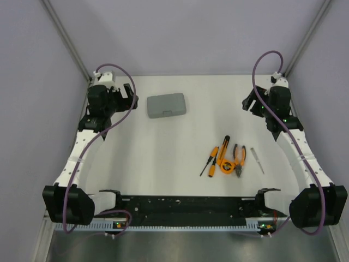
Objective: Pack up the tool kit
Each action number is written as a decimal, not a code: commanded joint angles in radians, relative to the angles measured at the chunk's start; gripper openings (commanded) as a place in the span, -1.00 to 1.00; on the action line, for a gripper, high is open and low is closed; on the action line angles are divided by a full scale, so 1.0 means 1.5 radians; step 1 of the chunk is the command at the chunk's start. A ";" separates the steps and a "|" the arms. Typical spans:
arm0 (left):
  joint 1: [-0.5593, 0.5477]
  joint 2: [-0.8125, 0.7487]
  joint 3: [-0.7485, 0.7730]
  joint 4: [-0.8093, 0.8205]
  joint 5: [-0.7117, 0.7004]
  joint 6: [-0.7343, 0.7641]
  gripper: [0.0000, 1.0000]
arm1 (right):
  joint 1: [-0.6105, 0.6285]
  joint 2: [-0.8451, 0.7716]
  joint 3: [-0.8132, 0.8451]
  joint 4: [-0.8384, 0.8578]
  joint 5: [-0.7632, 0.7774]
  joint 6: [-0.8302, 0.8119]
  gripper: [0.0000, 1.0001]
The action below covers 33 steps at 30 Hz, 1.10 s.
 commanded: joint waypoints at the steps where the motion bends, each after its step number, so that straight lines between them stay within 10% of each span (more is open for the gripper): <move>1: 0.003 -0.022 0.015 0.054 0.002 -0.004 0.97 | -0.002 -0.004 0.021 0.026 0.008 0.010 0.40; 13: 0.004 0.021 0.044 0.045 -0.019 0.020 0.97 | -0.002 0.020 0.027 0.033 0.090 0.056 0.46; 33: 0.009 0.505 0.390 0.189 0.137 -0.010 0.95 | 0.017 0.020 -0.038 0.052 -0.201 0.032 0.43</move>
